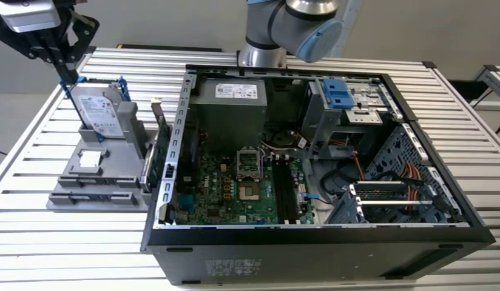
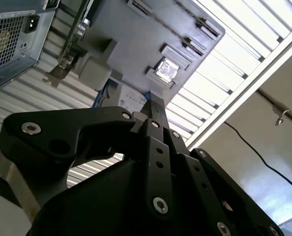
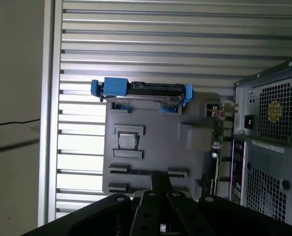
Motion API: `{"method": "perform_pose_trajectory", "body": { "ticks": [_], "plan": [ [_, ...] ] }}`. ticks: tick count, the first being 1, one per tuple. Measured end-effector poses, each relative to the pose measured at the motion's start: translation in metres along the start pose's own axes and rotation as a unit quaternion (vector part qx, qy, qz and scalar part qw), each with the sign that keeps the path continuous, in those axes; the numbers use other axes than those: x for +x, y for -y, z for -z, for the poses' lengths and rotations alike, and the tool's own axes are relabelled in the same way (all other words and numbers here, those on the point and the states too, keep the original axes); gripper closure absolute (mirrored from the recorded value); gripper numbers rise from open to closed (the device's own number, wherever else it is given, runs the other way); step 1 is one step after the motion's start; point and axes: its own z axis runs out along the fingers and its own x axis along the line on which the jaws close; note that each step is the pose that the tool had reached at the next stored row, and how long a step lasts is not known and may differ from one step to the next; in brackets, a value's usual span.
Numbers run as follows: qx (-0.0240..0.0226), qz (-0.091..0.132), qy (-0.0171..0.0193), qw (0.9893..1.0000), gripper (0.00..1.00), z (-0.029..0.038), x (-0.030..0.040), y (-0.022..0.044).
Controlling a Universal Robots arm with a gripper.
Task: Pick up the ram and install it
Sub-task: 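Reach for the ram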
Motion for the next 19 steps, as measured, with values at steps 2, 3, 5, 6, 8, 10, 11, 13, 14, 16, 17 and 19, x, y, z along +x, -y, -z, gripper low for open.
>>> {"method": "perform_pose_trajectory", "body": {
  "ticks": [2,3,5,6,8,10,11,13,14,16,17,19],
  "plan": [
    [0.0000,0.000,0.0000,1.0000,1.00,0.0001,0.0001,0.0025],
    [0.0000,0.000,0.0000,1.0000,1.00,0.0002,0.0001,0.0039],
    [0.0000,0.000,0.0000,1.0000,1.00,0.0003,0.0003,0.0066],
    [0.0000,0.000,0.0000,1.0000,1.00,0.0003,0.0005,0.0078],
    [0.0000,0.000,0.0000,1.0000,1.00,0.0004,0.0008,0.0100],
    [0.0000,0.000,0.0000,1.0000,1.00,0.0006,0.0012,0.0121],
    [0.0000,0.000,0.0000,1.0000,1.00,0.0006,0.0013,0.0132],
    [0.0000,0.000,0.0000,1.0000,1.00,0.0006,0.0017,0.0155],
    [0.0000,0.000,0.0000,1.0000,1.00,0.0007,0.0019,0.0168],
    [0.0000,0.000,0.0000,1.0000,1.00,0.0009,0.0022,0.0193],
    [0.0000,0.000,0.0000,1.0000,1.00,0.0008,0.0024,0.0205],
    [0.0000,0.000,0.0000,1.0000,1.00,0.0010,0.0026,0.0228]
  ]
}}
